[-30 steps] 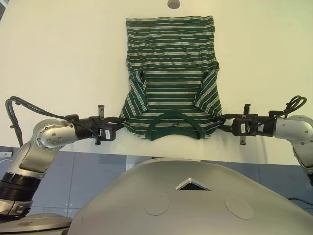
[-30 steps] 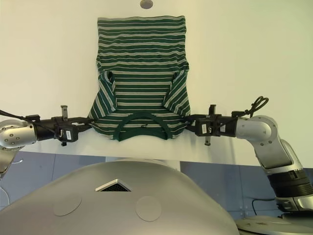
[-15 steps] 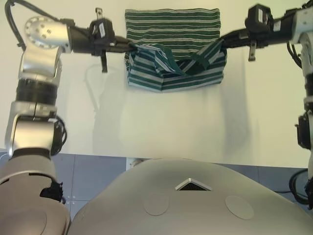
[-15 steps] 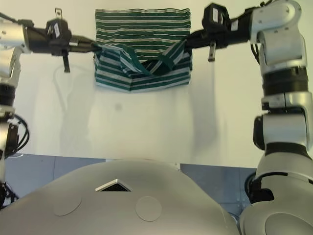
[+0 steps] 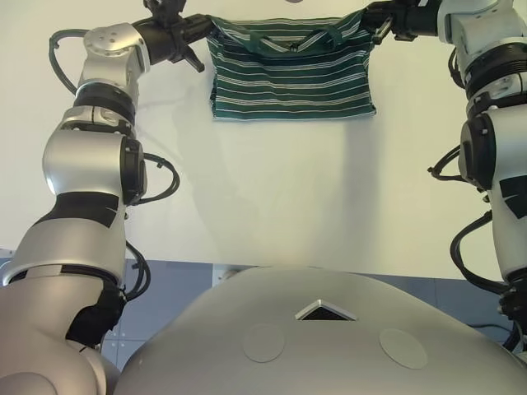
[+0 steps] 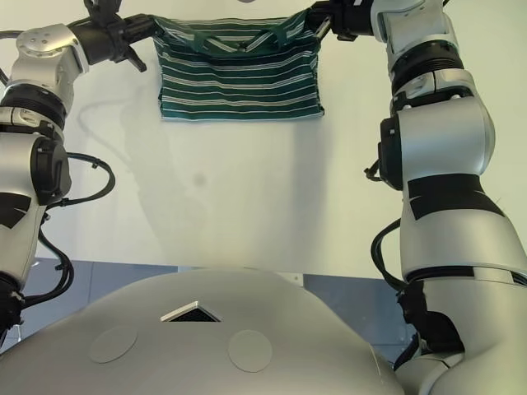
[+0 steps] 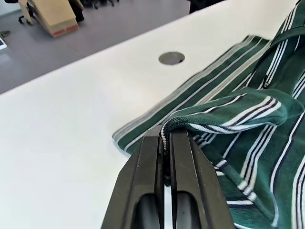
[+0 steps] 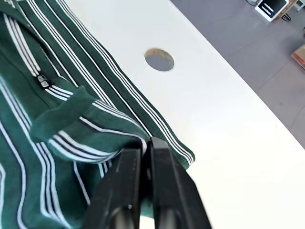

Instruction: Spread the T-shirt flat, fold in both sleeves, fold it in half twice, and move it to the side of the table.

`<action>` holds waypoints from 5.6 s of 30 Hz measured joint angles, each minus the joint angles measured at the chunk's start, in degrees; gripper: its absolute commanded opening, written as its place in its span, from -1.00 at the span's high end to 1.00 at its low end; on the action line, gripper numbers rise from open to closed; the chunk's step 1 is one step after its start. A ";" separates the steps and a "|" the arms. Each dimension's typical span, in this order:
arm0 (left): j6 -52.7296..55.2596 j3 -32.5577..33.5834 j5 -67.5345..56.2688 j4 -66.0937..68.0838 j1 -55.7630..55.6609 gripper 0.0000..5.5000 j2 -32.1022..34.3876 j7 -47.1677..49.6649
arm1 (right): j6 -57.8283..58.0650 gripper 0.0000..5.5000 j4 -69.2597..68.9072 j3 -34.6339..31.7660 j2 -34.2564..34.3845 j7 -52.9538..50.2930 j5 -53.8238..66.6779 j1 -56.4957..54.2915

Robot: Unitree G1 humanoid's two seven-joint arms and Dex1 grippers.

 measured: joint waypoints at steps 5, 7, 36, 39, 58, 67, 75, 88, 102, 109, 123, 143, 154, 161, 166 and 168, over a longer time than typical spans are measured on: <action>6.57 2.35 1.26 0.77 0.09 0.64 -2.26 7.79 | 0.79 0.34 0.10 -1.01 4.13 -9.34 -3.21 2.81; 11.33 7.14 -1.34 1.40 -0.09 0.47 -2.54 13.85 | 1.80 0.16 0.21 -3.44 5.11 -17.77 -3.31 3.41; 25.47 13.78 -11.32 -71.96 37.67 -0.15 -3.81 18.52 | -0.12 0.08 -74.78 10.14 -16.16 10.42 -10.93 45.57; 28.45 14.96 -12.18 -79.76 41.77 -0.15 -0.53 18.79 | -3.41 0.08 -71.73 2.19 -26.75 9.47 -8.82 51.07; 23.25 -1.34 -5.03 -84.23 42.16 -0.15 3.61 11.29 | -6.03 0.08 -39.37 11.91 7.54 -17.30 -10.85 30.44; 13.56 -22.43 8.09 -103.92 62.73 -0.44 13.63 2.17 | -14.75 0.08 -62.86 -2.22 -25.98 16.67 8.05 44.76; 14.47 -28.24 19.19 -100.71 62.41 -0.44 10.21 7.06 | -35.92 0.08 -58.17 -2.90 -33.81 21.13 5.35 54.20; 18.51 -27.81 19.08 -102.38 61.33 0.37 14.35 1.94 | -33.66 0.21 -63.77 1.16 -28.86 17.23 5.84 59.84; 15.77 -27.24 16.94 -95.38 56.91 1.00 14.34 1.02 | -28.77 1.00 -64.25 4.21 -29.34 18.47 6.33 58.89; 30.33 -16.03 -13.44 -106.33 60.31 1.00 21.87 -16.10 | -1.82 1.00 -84.19 4.78 -37.57 36.04 26.82 62.48; 26.77 -16.33 -11.53 -56.19 20.37 1.00 10.13 -19.39 | 12.44 0.87 -42.40 10.08 -18.44 41.43 20.06 21.05; 26.20 12.17 -22.34 -60.25 30.30 0.40 -4.44 11.43 | 0.94 0.28 -23.13 2.98 8.06 19.60 14.81 25.50; 29.53 14.05 -20.15 -75.16 39.23 0.40 -7.39 25.11 | -5.26 0.28 -2.44 -25.72 -17.00 -30.98 23.81 33.33; 25.20 13.23 -17.24 -72.90 36.20 0.40 -9.57 28.55 | -24.00 0.28 -18.26 -24.07 -1.14 -28.77 21.32 23.26; 15.64 9.77 -7.59 -66.11 36.20 0.40 -8.60 31.87 | -23.44 0.28 -16.85 -19.98 5.14 -30.05 16.27 30.01; 13.47 9.89 -6.52 -64.29 36.20 0.40 -8.64 32.83 | -23.45 0.28 -16.94 -20.40 5.02 -30.73 15.94 29.97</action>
